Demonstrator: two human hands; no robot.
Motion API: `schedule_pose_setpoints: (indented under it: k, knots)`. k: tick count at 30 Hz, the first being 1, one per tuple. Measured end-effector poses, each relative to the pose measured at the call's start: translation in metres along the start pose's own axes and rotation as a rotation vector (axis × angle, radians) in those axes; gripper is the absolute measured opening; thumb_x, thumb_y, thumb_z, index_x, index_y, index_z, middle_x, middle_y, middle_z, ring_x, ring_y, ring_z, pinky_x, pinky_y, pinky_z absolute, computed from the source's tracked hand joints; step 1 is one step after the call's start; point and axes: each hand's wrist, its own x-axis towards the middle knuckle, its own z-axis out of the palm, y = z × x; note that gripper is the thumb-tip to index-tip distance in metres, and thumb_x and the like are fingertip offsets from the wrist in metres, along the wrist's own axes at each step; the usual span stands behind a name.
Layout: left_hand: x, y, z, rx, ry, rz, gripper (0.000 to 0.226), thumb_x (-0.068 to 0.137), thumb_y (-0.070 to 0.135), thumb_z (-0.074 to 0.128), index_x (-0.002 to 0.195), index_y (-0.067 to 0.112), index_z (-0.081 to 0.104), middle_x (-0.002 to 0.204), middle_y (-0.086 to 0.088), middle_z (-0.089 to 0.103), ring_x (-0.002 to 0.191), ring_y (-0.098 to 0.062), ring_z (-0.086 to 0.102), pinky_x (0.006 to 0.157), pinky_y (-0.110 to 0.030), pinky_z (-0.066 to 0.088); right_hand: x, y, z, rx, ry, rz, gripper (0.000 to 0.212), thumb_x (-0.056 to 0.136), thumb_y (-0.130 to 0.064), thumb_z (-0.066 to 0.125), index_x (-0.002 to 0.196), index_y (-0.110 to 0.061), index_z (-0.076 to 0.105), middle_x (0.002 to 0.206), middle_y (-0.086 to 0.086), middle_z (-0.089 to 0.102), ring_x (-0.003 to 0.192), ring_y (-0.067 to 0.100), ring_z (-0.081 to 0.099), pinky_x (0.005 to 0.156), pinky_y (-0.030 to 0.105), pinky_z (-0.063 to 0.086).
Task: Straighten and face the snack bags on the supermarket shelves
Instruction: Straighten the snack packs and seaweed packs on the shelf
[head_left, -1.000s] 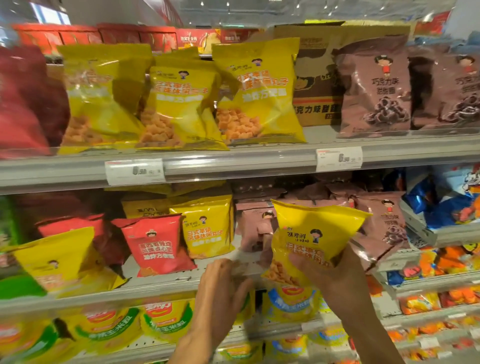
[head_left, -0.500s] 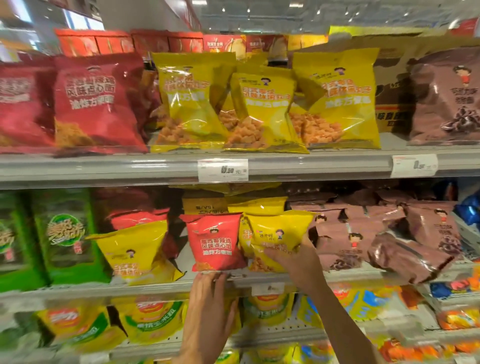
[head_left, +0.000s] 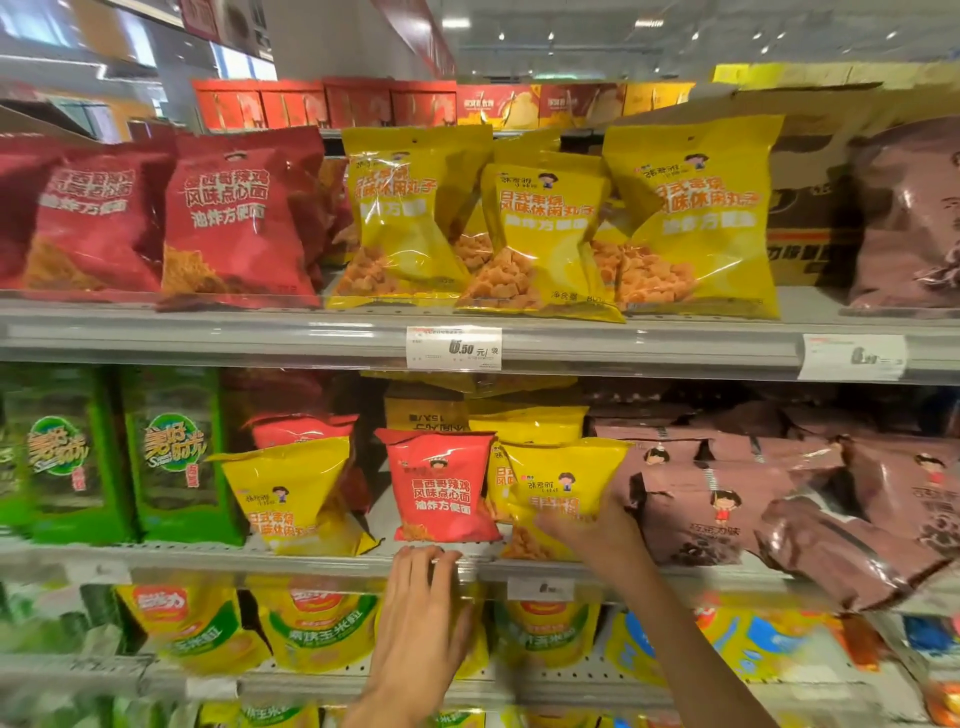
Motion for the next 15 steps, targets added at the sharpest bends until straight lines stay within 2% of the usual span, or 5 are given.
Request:
schedule_pose_setpoints:
  k: [2,5,7,11,15]
  knots:
    - [-0.001,0.002,-0.002,-0.003,0.005,-0.014,0.05,0.087,0.039,0.064,0.131,0.021,0.051,0.123,0.001,0.047,0.119,-0.023,0.045,0.106,-0.038,0.043,-0.003,0.001,0.0,-0.08,0.041,-0.005,0.105,0.064,-0.074,0.079,0.137,-0.009,0.042,0.129,0.006,0.06,0.112,0.019,0.059,0.089,0.033,0.048]
    - [-0.005,0.001,-0.005,-0.064,-0.002,-0.014,0.051,0.092,0.034,0.06,0.14,0.021,0.046,0.131,0.005,0.043,0.129,-0.017,0.04,0.121,-0.036,0.025,-0.016,0.0,-0.003,-0.116,0.09,-0.072,0.064,0.067,-0.071,0.08,0.104,-0.029,0.048,0.106,-0.005,0.065,0.082,0.004,0.056,0.079,0.036,0.052]
    - [-0.008,-0.001,-0.01,-0.155,0.002,-0.005,0.051,0.093,0.028,0.062,0.141,0.02,0.046,0.137,0.007,0.043,0.135,-0.014,0.038,0.122,-0.033,0.022,-0.027,0.003,-0.004,-0.088,0.111,-0.108,0.059,0.069,-0.063,0.083,0.109,-0.03,0.056,0.108,-0.007,0.066,0.093,0.012,0.063,0.085,0.039,0.054]
    - [-0.019,-0.016,-0.02,-0.325,0.253,-0.015,0.046,0.082,0.006,0.075,0.125,0.013,0.062,0.127,0.004,0.057,0.125,-0.013,0.052,0.106,-0.026,0.042,-0.056,0.006,0.005,-0.072,0.341,-0.268,0.044,0.077,-0.048,0.083,0.109,-0.025,0.063,0.099,-0.004,0.066,0.091,0.02,0.064,0.075,0.039,0.054]
    - [-0.028,-0.055,-0.034,-0.388,0.574,-0.19,0.028,0.082,0.007,0.073,0.104,0.017,0.059,0.102,0.011,0.052,0.104,-0.002,0.051,0.091,-0.012,0.037,-0.081,0.005,0.032,-0.13,0.776,-0.323,0.031,0.081,-0.016,0.083,0.106,-0.022,0.065,0.095,0.005,0.06,0.084,0.034,0.064,0.068,0.038,0.051]
